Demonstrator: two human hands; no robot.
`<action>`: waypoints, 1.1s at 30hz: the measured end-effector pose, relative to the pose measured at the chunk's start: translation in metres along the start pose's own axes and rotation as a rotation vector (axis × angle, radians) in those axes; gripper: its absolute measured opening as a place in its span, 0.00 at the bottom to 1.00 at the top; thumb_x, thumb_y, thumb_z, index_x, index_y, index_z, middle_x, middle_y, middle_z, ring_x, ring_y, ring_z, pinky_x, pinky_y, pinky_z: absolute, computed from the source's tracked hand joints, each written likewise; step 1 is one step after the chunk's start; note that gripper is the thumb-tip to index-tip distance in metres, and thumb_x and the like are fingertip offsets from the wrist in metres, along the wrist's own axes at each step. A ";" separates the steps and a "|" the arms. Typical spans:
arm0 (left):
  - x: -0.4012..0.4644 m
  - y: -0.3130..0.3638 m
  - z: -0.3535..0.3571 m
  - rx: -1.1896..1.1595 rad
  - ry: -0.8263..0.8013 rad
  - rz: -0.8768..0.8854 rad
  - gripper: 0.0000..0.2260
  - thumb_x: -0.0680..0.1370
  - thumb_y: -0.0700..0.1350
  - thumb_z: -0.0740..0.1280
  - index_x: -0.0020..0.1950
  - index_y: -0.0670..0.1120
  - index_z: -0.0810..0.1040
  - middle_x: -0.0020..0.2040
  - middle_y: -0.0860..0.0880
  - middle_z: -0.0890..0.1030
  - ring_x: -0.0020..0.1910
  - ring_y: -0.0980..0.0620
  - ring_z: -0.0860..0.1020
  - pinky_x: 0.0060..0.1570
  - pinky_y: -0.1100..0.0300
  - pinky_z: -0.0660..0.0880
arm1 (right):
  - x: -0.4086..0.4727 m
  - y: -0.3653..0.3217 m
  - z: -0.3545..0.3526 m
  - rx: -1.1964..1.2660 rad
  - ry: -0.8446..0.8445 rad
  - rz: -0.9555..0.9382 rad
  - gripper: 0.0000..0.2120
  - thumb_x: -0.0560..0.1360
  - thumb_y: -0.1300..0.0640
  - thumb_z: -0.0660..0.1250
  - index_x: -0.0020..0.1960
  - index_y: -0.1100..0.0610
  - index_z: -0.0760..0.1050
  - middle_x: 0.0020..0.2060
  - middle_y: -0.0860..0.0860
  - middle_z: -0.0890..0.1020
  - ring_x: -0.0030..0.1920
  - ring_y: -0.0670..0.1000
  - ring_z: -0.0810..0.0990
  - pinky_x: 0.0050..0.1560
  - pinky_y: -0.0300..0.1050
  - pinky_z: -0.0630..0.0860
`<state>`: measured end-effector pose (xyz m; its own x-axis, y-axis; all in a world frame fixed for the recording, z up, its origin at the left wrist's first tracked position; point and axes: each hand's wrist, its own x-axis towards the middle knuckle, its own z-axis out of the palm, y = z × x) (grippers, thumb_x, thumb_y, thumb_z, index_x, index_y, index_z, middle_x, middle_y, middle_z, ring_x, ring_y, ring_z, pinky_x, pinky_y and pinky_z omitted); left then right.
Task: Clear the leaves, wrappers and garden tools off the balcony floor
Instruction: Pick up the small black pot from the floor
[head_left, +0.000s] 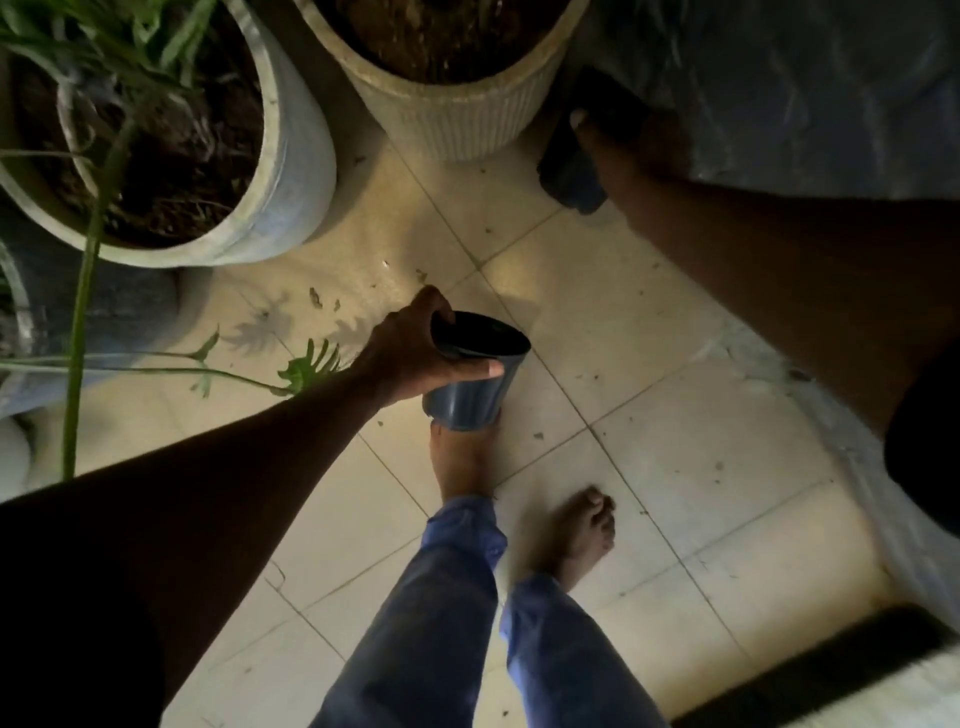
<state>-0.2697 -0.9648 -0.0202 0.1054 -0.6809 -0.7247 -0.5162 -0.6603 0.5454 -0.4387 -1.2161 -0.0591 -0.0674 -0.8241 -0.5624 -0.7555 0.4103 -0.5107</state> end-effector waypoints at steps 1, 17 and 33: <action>-0.003 0.000 0.001 -0.043 0.021 -0.006 0.40 0.57 0.70 0.80 0.61 0.59 0.67 0.52 0.58 0.79 0.52 0.53 0.80 0.41 0.62 0.76 | -0.010 -0.001 -0.004 0.004 -0.009 -0.003 0.51 0.68 0.28 0.71 0.80 0.56 0.61 0.77 0.55 0.68 0.76 0.55 0.67 0.75 0.50 0.67; -0.139 -0.006 0.019 -0.087 0.213 -0.144 0.52 0.54 0.69 0.81 0.73 0.51 0.70 0.66 0.51 0.73 0.65 0.51 0.74 0.56 0.55 0.79 | -0.231 0.035 -0.072 -0.590 -0.324 -0.381 0.59 0.61 0.43 0.83 0.80 0.60 0.53 0.70 0.59 0.63 0.69 0.61 0.71 0.59 0.48 0.76; -0.331 -0.031 0.124 -0.454 0.547 -0.370 0.55 0.57 0.66 0.82 0.76 0.49 0.61 0.71 0.47 0.69 0.66 0.45 0.73 0.59 0.45 0.78 | -0.353 0.032 -0.061 -0.996 -0.566 -0.791 0.59 0.64 0.42 0.82 0.80 0.55 0.47 0.69 0.58 0.65 0.63 0.65 0.77 0.56 0.56 0.78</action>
<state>-0.3937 -0.6802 0.1506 0.6645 -0.3734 -0.6474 0.0177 -0.8581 0.5131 -0.4786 -0.9364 0.1629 0.6801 -0.3374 -0.6509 -0.6253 -0.7304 -0.2748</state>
